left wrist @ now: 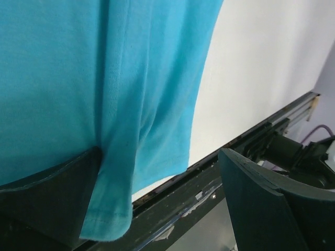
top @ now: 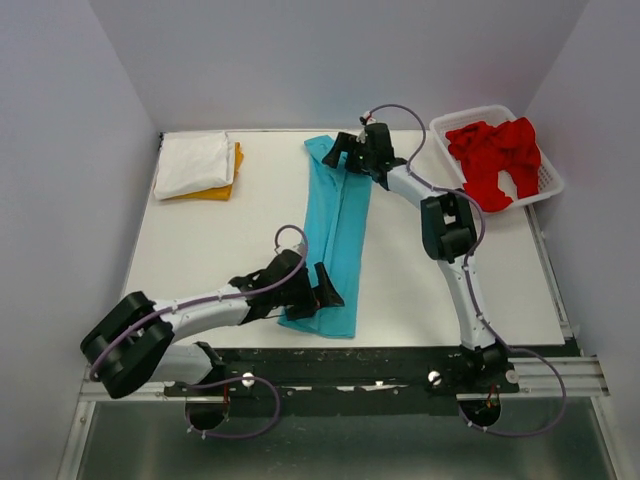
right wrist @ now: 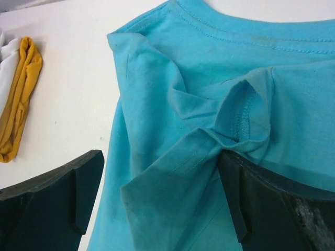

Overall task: Fold and stack the t-shirts
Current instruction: Rotate the tshirt 90 degrees

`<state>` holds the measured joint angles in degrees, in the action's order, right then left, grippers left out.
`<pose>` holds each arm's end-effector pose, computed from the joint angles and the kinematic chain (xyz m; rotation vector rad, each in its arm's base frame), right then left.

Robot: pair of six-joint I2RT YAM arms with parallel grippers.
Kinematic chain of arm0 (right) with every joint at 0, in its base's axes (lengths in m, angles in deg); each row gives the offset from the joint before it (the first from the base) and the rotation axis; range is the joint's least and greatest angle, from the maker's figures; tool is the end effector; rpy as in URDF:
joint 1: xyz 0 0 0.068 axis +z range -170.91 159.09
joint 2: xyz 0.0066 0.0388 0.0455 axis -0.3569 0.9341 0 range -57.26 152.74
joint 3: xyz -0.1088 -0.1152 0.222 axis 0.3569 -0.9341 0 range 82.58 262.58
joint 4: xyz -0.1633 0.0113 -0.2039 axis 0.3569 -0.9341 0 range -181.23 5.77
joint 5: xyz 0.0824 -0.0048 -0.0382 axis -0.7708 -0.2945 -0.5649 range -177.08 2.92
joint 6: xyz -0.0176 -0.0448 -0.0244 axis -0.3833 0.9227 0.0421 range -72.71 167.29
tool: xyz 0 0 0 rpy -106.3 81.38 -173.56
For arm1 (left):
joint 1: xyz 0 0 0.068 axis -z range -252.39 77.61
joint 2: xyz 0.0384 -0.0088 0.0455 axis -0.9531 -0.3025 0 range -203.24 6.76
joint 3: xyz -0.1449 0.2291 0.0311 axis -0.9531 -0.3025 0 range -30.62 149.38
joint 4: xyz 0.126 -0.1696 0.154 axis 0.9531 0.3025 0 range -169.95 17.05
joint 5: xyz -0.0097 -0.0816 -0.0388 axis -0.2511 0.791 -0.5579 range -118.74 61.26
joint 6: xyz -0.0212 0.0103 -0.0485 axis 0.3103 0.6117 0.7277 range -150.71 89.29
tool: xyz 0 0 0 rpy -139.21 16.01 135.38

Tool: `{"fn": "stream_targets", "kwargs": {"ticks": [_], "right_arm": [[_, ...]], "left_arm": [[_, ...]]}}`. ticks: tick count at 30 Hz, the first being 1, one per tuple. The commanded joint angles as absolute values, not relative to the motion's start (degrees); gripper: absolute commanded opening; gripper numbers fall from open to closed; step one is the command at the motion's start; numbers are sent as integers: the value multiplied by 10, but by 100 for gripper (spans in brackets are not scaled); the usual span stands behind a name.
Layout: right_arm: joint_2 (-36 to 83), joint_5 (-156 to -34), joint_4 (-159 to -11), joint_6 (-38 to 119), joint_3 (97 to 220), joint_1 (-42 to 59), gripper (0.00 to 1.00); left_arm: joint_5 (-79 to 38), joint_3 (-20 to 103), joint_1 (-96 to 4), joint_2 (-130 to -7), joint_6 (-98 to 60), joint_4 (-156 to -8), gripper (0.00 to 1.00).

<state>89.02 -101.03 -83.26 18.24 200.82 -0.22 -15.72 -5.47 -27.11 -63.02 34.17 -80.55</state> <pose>0.5402 0.2133 0.1484 -0.0038 2.1216 0.7795 0.1515 -0.1643 0.1563 -0.3246 2.6311 -1.0937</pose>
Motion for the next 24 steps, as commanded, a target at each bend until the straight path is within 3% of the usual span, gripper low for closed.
{"fn": "stream_targets", "kwargs": {"ticks": [1,6,11,18,24], "right_arm": [[948,-989,-878,241,2067,-12,100],[924,-973,-927,276,2126,-12,100],[837,-859,-945,302,2103,-12,100],[727,-686,-1028,317,2001,-11,100],[622,-747,-1040,354,1852,25,100]], "left_arm": [[-217,28,-197,-717,364,-696,99],[-282,93,-160,-697,349,-592,99],[-310,115,-130,-637,304,-570,99],[-361,72,-126,-518,304,-505,98],[-348,5,-214,-448,309,-477,99]]}}
